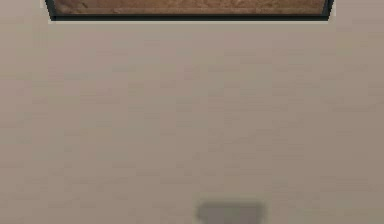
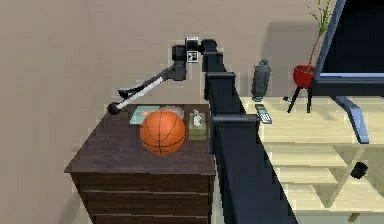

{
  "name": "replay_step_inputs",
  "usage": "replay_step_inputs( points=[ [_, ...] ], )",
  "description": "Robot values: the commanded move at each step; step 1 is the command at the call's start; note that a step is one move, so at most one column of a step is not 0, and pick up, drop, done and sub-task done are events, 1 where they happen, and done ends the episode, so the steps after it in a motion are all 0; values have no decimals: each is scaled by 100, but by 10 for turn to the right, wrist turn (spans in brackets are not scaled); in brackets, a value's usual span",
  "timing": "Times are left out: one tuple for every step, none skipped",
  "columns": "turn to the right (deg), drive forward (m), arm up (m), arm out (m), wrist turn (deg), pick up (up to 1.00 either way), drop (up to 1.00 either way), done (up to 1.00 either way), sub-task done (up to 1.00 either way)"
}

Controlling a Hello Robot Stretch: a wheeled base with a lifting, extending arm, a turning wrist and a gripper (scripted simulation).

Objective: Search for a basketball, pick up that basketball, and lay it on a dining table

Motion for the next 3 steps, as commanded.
replay_step_inputs(
  points=[
    [0,0,0,0,450,0,0,0,0],
    [0,0,0,0,120,0,0,0,0],
    [0,0,-30,0,0,0,0,0,0]
  ],
)
